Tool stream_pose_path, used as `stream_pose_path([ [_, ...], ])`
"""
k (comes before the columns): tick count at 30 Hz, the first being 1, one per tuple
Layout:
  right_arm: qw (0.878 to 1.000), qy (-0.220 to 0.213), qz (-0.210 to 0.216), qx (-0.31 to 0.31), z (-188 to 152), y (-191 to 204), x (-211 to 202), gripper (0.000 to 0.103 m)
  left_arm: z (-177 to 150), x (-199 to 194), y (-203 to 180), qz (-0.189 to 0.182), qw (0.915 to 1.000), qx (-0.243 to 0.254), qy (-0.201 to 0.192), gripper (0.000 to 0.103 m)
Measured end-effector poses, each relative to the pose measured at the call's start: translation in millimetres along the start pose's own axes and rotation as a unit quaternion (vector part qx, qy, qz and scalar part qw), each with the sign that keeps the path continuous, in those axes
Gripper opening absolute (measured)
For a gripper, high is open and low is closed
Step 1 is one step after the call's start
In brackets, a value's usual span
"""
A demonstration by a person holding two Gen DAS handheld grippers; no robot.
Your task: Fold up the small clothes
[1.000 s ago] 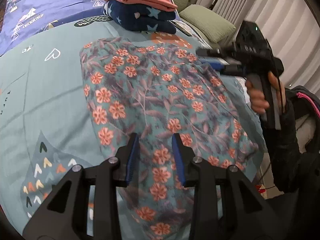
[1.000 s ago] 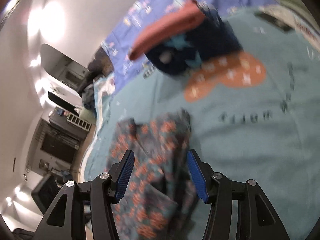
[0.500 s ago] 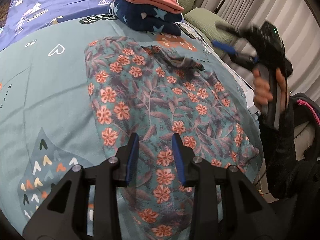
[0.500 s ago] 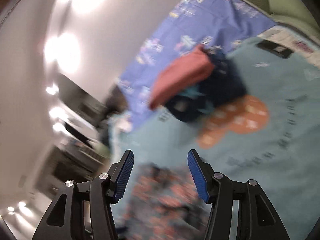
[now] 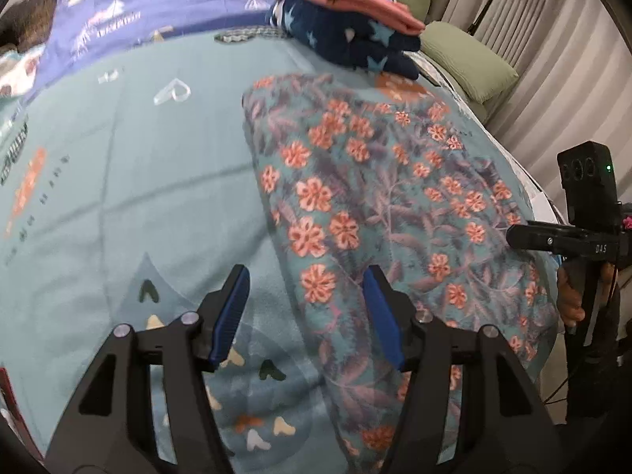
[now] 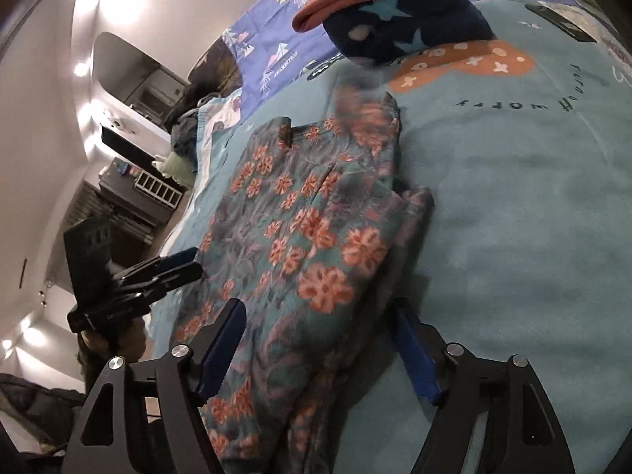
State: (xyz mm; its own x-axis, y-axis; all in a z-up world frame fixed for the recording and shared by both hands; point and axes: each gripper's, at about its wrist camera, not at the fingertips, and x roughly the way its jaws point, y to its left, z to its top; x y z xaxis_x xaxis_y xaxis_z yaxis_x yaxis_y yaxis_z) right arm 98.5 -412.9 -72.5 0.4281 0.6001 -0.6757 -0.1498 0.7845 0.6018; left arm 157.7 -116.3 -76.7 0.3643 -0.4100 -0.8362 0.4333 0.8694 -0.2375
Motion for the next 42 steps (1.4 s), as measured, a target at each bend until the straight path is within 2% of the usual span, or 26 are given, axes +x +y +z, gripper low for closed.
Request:
stream_pose_path([
  [5, 1.0, 0.007, 0.009, 0.003, 13, 0, 11, 0.08, 4, 12, 5, -0.032, 0.9994, -0.013, 0.003, 0.065],
  [18, 0.999, -0.003, 0.026, -0.022, 49, 2, 41, 0.079, 33, 40, 9, -0.09, 0.9959, 0.006, -0.007, 0.071],
  [20, 0.999, -0.011, 0.023, -0.026, 57, 3, 47, 0.076, 40, 45, 11, -0.099, 0.9951, 0.007, -0.011, 0.071],
  [21, 0.999, -0.014, 0.016, -0.025, 60, 3, 50, 0.068, 44, 47, 12, -0.103, 0.9946, 0.007, -0.013, 0.071],
  [22, 1.0, -0.015, 0.008, -0.023, 63, 2, 53, 0.054, 47, 49, 12, -0.106, 0.9942, 0.008, -0.015, 0.071],
  [23, 1.0, -0.014, 0.0, -0.02, 66, 1, 57, 0.045, 52, 51, 12, -0.11, 0.9938, 0.009, -0.017, 0.07],
  [24, 1.0, -0.015, -0.007, -0.014, 68, -1, 58, 0.029, 53, 52, 12, -0.11, 0.9937, 0.01, -0.019, 0.067],
  [26, 1.0, -0.02, -0.001, 0.004, 70, -7, 57, 0.023, 59, 53, 12, -0.107, 0.9939, 0.013, -0.023, 0.046],
  [27, 1.0, -0.024, -0.002, 0.005, 70, -8, 55, 0.02, 61, 53, 13, -0.109, 0.9938, 0.01, -0.023, 0.041],
  [29, 0.999, -0.036, -0.023, -0.007, 68, -1, 50, 0.018, 63, 49, 15, -0.109, 0.9936, 0.005, -0.029, 0.023],
  [33, 0.993, -0.075, -0.069, -0.063, 62, 33, 30, 0.015, 61, 27, 3, -0.089, 0.9937, 0.026, -0.064, 0.018],
  [35, 0.986, -0.1, -0.09, -0.099, 57, 58, 14, 0.015, 60, 13, -5, -0.077, 0.9928, 0.038, -0.084, 0.016],
  [42, 0.958, -0.181, -0.138, -0.172, 36, 118, -37, 0.015, 61, -56, -30, -0.069, 0.9805, 0.077, -0.167, 0.015],
])
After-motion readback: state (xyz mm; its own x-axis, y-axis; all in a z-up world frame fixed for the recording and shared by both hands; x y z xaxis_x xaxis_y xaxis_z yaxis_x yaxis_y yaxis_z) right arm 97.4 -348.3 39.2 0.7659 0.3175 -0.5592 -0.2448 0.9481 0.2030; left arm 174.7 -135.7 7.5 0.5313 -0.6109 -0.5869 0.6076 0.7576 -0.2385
